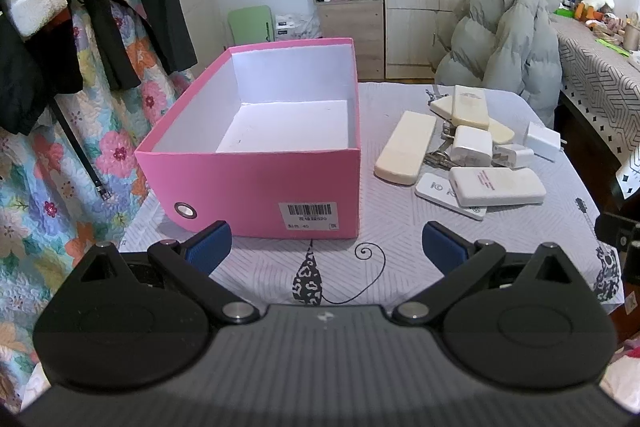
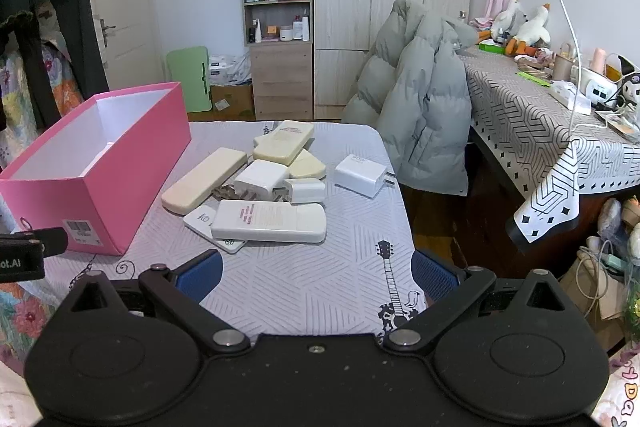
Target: Organize rigid objects
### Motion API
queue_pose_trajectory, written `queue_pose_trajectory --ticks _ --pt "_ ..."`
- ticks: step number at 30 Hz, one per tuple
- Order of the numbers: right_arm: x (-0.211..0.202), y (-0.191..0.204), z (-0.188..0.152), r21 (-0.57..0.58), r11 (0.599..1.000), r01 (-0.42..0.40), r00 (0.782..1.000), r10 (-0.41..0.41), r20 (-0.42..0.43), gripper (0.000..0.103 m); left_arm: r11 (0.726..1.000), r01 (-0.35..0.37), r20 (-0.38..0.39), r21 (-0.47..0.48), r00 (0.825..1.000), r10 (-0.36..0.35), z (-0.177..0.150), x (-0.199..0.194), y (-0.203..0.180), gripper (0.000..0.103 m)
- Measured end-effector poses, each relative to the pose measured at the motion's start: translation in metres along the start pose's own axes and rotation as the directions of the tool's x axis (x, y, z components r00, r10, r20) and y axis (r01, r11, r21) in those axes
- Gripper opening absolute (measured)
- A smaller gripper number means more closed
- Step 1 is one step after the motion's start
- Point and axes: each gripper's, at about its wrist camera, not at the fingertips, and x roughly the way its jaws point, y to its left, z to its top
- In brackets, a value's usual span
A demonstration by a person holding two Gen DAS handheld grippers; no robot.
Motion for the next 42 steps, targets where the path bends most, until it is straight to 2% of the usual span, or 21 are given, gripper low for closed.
queue_pose_trajectory --ticks 6,10,13,17,19,22,25,28,31,32,36,38,40,42 --pt "0.000 0.001 -0.001 -0.004 1.000 -0.002 1.000 0.002 -0.002 0.102 1.000 0.004 0.000 0.003 1.000 -0.004 0.000 0.000 0.001 0.103" --pt "0.000 -0.001 0.003 -0.013 1.000 -0.024 1.000 0.024 0.004 0.102 0.999 0.042 -0.002 0.029 0.999 -0.042 0.008 -0.005 0.004 0.103" --pt "-0.009 -0.005 0.012 -0.009 0.991 -0.132 0.990 0.132 0.050 0.102 0.993 0.053 0.016 0.105 0.998 -0.055 0.024 -0.015 0.009 0.103" --pt "-0.011 -0.011 0.022 0.013 0.959 -0.283 0.954 0.280 0.106 0.103 0.976 0.010 0.086 0.217 0.996 -0.029 0.044 -0.034 0.017 0.103" --pt "-0.005 -0.011 0.026 0.013 0.948 -0.317 0.940 0.312 0.136 0.103 0.969 0.021 0.102 0.247 0.994 -0.048 0.053 -0.037 0.023 0.103" --pt "0.014 -0.006 0.039 -0.022 0.955 -0.295 0.949 0.296 0.105 0.103 0.962 0.091 0.064 0.257 0.992 -0.111 0.071 -0.031 0.037 0.103" --pt "0.035 -0.005 0.056 -0.020 0.938 -0.346 0.937 0.347 0.047 0.103 0.960 0.150 0.000 0.237 0.988 -0.155 0.092 -0.011 0.060 0.103" --pt "0.057 -0.006 0.072 0.029 0.910 -0.412 0.911 0.413 -0.003 0.103 0.967 0.136 -0.028 0.214 0.991 -0.134 0.113 0.009 0.087 0.101" --pt "0.080 0.002 0.083 0.075 0.880 -0.468 0.881 0.472 -0.041 0.103 0.972 0.097 -0.018 0.216 0.995 -0.095 0.123 0.022 0.104 0.100" --pt "0.087 0.008 0.084 0.078 0.877 -0.474 0.877 0.478 -0.050 0.102 0.971 0.091 -0.018 0.220 0.996 -0.089 0.125 0.026 0.107 0.100" --pt "0.119 0.029 0.084 0.088 0.882 -0.463 0.877 0.471 -0.096 0.096 0.969 0.082 -0.028 0.232 0.997 -0.077 0.129 0.046 0.118 0.100" --pt "0.130 0.034 0.088 0.074 0.903 -0.424 0.898 0.429 -0.092 0.091 0.969 0.076 -0.037 0.234 0.997 -0.069 0.130 0.057 0.123 0.097" --pt "0.141 0.036 0.094 0.044 0.923 -0.382 0.919 0.385 -0.084 0.090 0.969 0.085 -0.057 0.233 0.996 -0.074 0.131 0.071 0.127 0.086" --pt "0.153 0.034 0.105 0.030 0.932 -0.361 0.928 0.363 -0.080 0.089 0.963 0.160 -0.108 0.216 0.984 -0.139 0.133 0.083 0.134 0.081"
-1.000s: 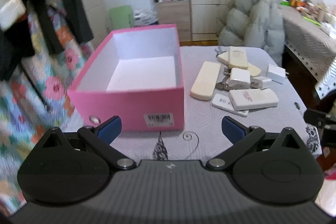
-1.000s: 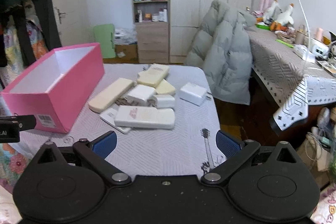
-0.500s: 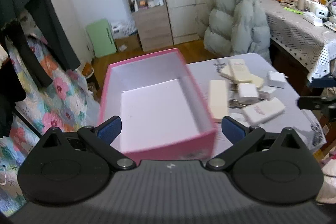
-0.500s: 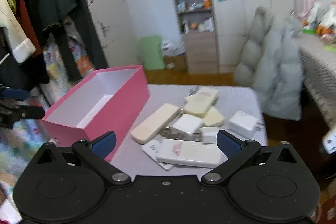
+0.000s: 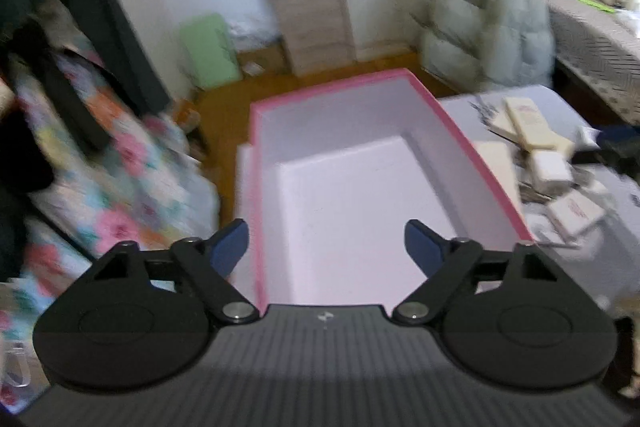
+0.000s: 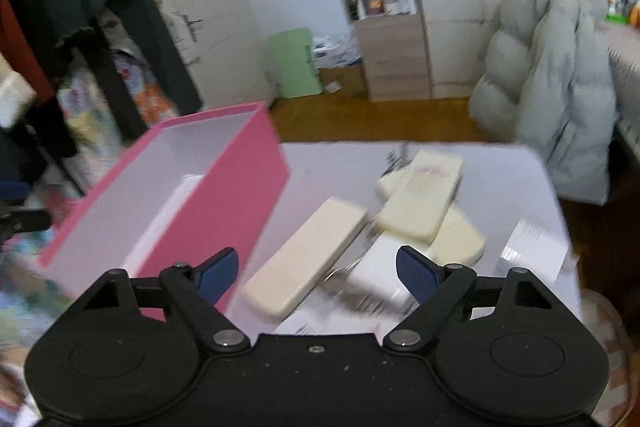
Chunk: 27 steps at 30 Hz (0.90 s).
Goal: Organize rigid objects
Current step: 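Move the left gripper onto the pink box wall and close on it, then grasp the cream TCL remote control with the right gripper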
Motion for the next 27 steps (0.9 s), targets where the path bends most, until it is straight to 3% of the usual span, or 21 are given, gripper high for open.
queue_pose_trajectory --ticks 2,4,8,15,17,19,21,25,27 --pt "0.011 -0.009 0.013 0.018 1.000 0.010 1.000 -0.009 -0.017 0.089 0.997 0.068 -0.026 -0.022 0.997 -0.068 0.001 0.008 0.007 0.080" --pt "0.024 -0.017 0.023 0.030 0.999 0.030 0.999 -0.029 -0.041 0.089 0.995 0.092 -0.041 -0.025 0.995 -0.093 0.003 0.018 0.013 0.080" --pt "0.054 -0.033 0.039 0.062 0.991 0.118 0.987 -0.111 -0.113 0.089 0.999 0.023 -0.079 -0.025 0.997 -0.025 0.012 0.042 0.032 0.080" --pt "0.075 -0.051 0.046 0.122 0.983 0.139 0.986 -0.126 -0.109 0.089 0.995 -0.086 -0.171 -0.058 0.982 0.075 0.016 0.093 0.065 0.080" --pt "0.083 -0.054 0.049 0.127 0.982 0.143 0.985 -0.129 -0.115 0.089 0.993 -0.073 -0.181 -0.091 0.982 0.056 0.014 0.104 0.068 0.070" --pt "0.094 -0.058 0.052 0.131 0.981 0.144 0.983 -0.126 -0.137 0.089 0.994 -0.068 -0.195 -0.089 0.979 0.050 0.010 0.112 0.067 0.041" --pt "0.103 -0.062 0.056 0.136 0.980 0.146 0.980 -0.124 -0.157 0.089 0.994 -0.074 -0.186 -0.083 0.981 0.058 0.008 0.116 0.065 0.019" --pt "0.114 -0.065 0.064 0.134 0.978 0.160 0.976 -0.137 -0.170 0.087 0.987 -0.070 -0.165 -0.144 0.985 0.046 0.000 0.119 0.069 0.005" --pt "0.121 -0.068 0.067 0.133 0.975 0.177 0.970 -0.150 -0.191 0.087 0.982 -0.055 -0.144 -0.178 0.989 0.029 -0.004 0.119 0.070 0.003"
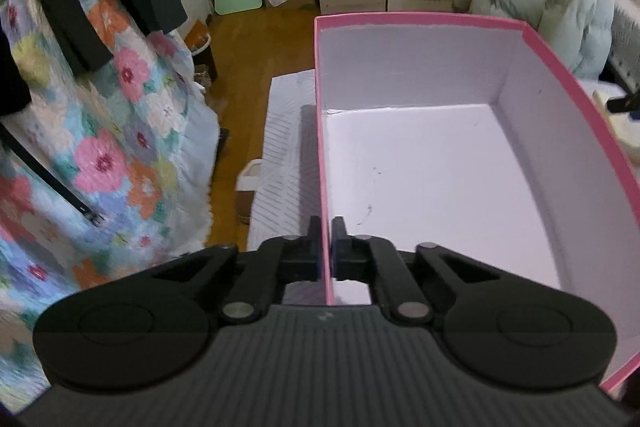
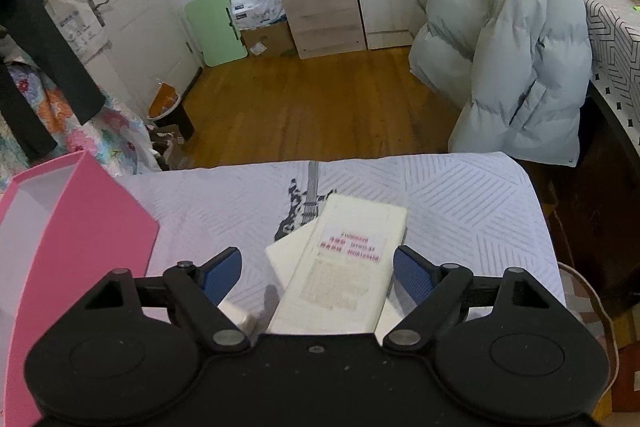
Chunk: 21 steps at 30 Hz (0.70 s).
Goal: Organize rigid objects
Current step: 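Grasp the cream TCL remote control with the right gripper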
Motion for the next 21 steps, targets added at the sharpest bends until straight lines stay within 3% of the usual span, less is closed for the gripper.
queue_pose_trajectory --ticks 3,7,13,16,21 --pt "0.010 -0.001 0.003 0.005 0.999 0.052 0.998 -0.052 -0.039 0.087 1.000 -0.008 0.038 -0.006 0.999 0.009 -0.005 0.000 -0.001 0.003" --pt "0.025 -0.009 0.009 0.031 0.999 -0.020 0.995 0.023 -0.096 0.088 0.999 0.007 0.056 -0.043 0.998 -0.004 -0.007 0.001 0.003 0.002" --pt "0.032 -0.011 0.012 0.053 0.999 0.009 0.994 -0.003 -0.110 0.087 0.999 0.007 0.097 -0.049 0.995 -0.002 -0.010 -0.001 0.001 0.002" --pt "0.024 -0.019 0.017 0.109 0.994 -0.009 0.994 0.021 -0.110 0.063 0.998 0.012 0.095 -0.064 0.995 -0.006 -0.009 -0.002 0.002 0.002" --pt "0.008 -0.018 0.019 0.100 0.995 -0.026 0.997 0.033 -0.073 0.062 0.997 0.017 0.099 -0.076 0.995 -0.009 -0.009 -0.002 0.002 0.002"
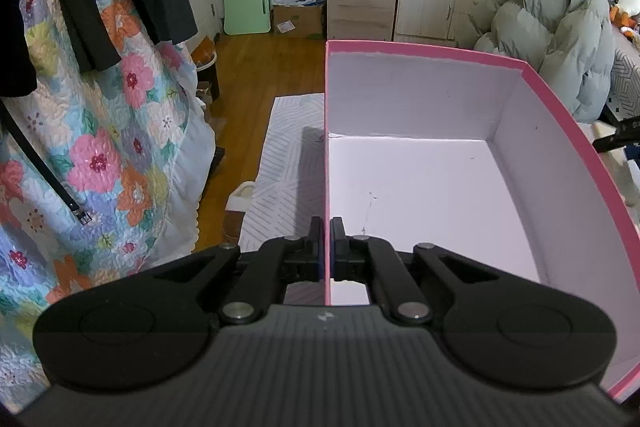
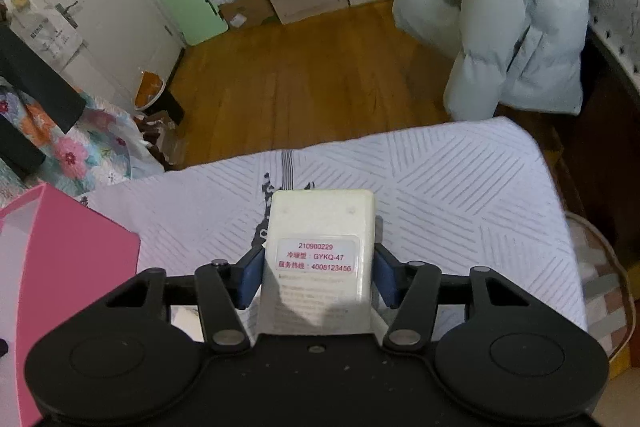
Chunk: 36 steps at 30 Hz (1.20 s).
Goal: Organize rigid objects
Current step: 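Grasp the cream TCL remote control with the right gripper, then lift the cream remote with the right gripper and carry it into the box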
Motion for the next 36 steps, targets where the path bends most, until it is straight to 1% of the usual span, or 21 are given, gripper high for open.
queue_pose_trajectory --ticks 3,5,7,9,12,15,16,18,24,25,27,28,29,31,32,33,34,36 --pt "-0.022 0.007 -0.004 -0.018 1.000 -0.020 0.998 0.021 0.057 0.061 1.000 -0.005 0.004 -0.008 1.000 0.005 0.000 -0.002 0.000 0.002" --pt "-0.039 0.013 -0.011 -0.040 0.998 -0.039 0.994 0.043 0.096 0.061 0.999 -0.009 0.009 -0.036 1.000 0.009 -0.001 0.000 0.001 0.002" --pt "-0.057 0.019 -0.023 -0.050 0.997 -0.061 0.988 0.067 0.138 0.061 0.999 -0.010 0.013 -0.041 1.000 0.010 0.000 0.001 0.002 0.002" --pt "-0.073 0.024 -0.038 -0.048 0.994 -0.097 0.978 0.104 0.178 0.061 0.999 -0.023 0.032 -0.026 0.999 0.024 -0.002 0.002 -0.001 0.002" --pt "-0.093 0.036 -0.062 -0.075 0.991 -0.113 0.966 0.127 0.225 0.060 0.999 -0.029 0.042 -0.021 0.999 0.030 -0.004 0.004 -0.002 0.002" --pt "-0.109 0.042 -0.066 -0.086 0.982 -0.167 0.953 0.183 0.242 0.060 0.999 -0.018 0.045 -0.031 0.999 0.019 -0.005 0.005 0.000 0.002" --pt "-0.113 0.044 -0.066 -0.095 0.980 -0.172 0.950 0.191 0.249 0.060 0.999 -0.017 0.044 -0.032 0.999 0.019 -0.005 0.006 -0.001 0.002" --pt "-0.126 0.055 -0.066 -0.134 0.977 -0.167 0.943 0.198 0.266 0.060 0.999 -0.016 0.042 -0.033 0.999 0.018 -0.005 0.004 -0.002 0.002" --pt "-0.160 0.086 -0.062 -0.244 0.941 -0.235 0.912 0.301 0.280 0.059 0.999 -0.006 0.042 -0.049 0.999 0.008 -0.009 -0.001 -0.003 0.002" --pt "-0.165 0.093 -0.063 -0.268 0.931 -0.246 0.907 0.319 0.276 0.059 0.999 -0.006 0.043 -0.048 0.999 0.008 -0.010 -0.002 -0.005 0.002" --pt "-0.172 0.107 -0.062 -0.302 0.905 -0.298 0.889 0.379 0.257 0.059 0.999 -0.001 0.043 -0.047 0.999 0.003 -0.012 -0.003 -0.007 0.003" --pt "-0.173 0.112 -0.061 -0.306 0.888 -0.342 0.878 0.418 0.231 0.059 0.999 0.005 0.043 -0.047 0.999 -0.003 -0.013 -0.004 -0.009 0.003" --pt "-0.169 0.117 -0.058 -0.290 0.863 -0.414 0.858 0.477 0.193 0.059 0.999 0.017 0.042 -0.051 0.999 -0.015 -0.014 -0.004 -0.010 0.003" --pt "-0.158 0.128 -0.055 -0.275 0.825 -0.494 0.832 0.540 0.125 0.059 0.999 0.027 0.042 -0.047 0.999 -0.025 -0.015 -0.006 -0.014 0.003" --pt "-0.150 0.137 -0.056 -0.278 0.814 -0.510 0.828 0.552 0.096 0.059 0.999 0.019 0.044 -0.038 0.999 -0.017 -0.016 -0.006 -0.017 0.003" --pt "-0.140 0.146 -0.057 -0.287 0.809 -0.513 0.831 0.551 0.068 0.059 0.999 0.013 0.046 -0.033 0.999 -0.011 -0.016 -0.007 -0.018 0.003" --pt "-0.127 0.156 -0.058 -0.295 0.807 -0.511 0.838 0.545 0.038 0.059 0.999 0.012 0.047 -0.035 0.999 -0.011 -0.017 -0.007 -0.018 0.003" --pt "-0.096 0.170 -0.058 -0.285 0.819 -0.499 0.856 0.516 -0.014 0.059 0.998 0.022 0.044 -0.054 0.999 -0.020 -0.016 -0.007 -0.015 0.003"
